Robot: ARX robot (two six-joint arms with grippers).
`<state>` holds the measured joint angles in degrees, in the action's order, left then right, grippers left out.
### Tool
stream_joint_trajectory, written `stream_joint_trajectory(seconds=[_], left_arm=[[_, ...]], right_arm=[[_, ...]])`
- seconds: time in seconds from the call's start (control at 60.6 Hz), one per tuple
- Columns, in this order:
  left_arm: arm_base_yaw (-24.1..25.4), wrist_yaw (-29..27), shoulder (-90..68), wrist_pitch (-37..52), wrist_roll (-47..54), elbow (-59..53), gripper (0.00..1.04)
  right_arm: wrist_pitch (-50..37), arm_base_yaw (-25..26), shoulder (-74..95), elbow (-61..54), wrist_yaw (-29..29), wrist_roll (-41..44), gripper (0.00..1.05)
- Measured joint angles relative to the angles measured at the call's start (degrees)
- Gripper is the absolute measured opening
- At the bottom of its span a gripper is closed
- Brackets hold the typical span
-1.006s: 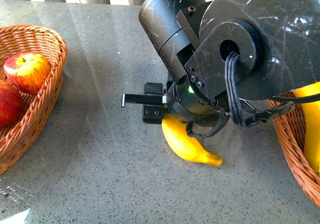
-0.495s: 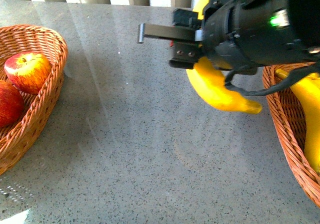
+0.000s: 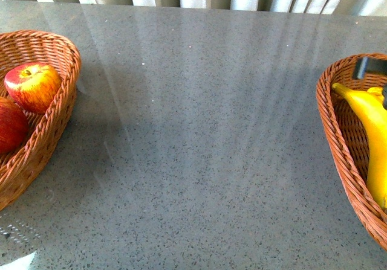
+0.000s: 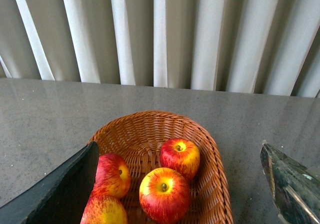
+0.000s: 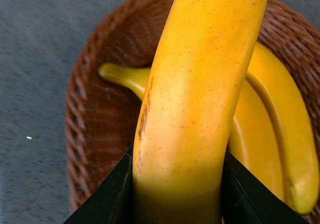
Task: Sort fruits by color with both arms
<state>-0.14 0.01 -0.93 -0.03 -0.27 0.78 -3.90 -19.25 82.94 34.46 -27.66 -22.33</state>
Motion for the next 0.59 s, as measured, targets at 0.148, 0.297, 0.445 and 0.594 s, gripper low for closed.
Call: stream_joint_trajectory(seconds=[0.148, 0.297, 0.445, 0.594], left_arm=[[0.0, 0.0, 0.0, 0.0, 0.0, 0.0, 0.96], [0.0, 0.0, 0.0, 0.0, 0.0, 0.0, 0.96], [0.0, 0.0, 0.0, 0.0, 0.0, 0.0, 0.96], [0.0, 0.0, 0.0, 0.0, 0.0, 0.0, 0.96]], right_arm=[[-0.2, 2.3, -0.1, -3.0, 0.5, 0.9, 0.35], [-1.3, 3.2, -0.1, -4.2, 1.0, 1.7, 0.55], [-2.4, 3.8, -1.6, -4.6, 1.2, 2.9, 0.80], [-4.6, 2.9, -4.1, -5.1, 1.6, 3.7, 0.96]])
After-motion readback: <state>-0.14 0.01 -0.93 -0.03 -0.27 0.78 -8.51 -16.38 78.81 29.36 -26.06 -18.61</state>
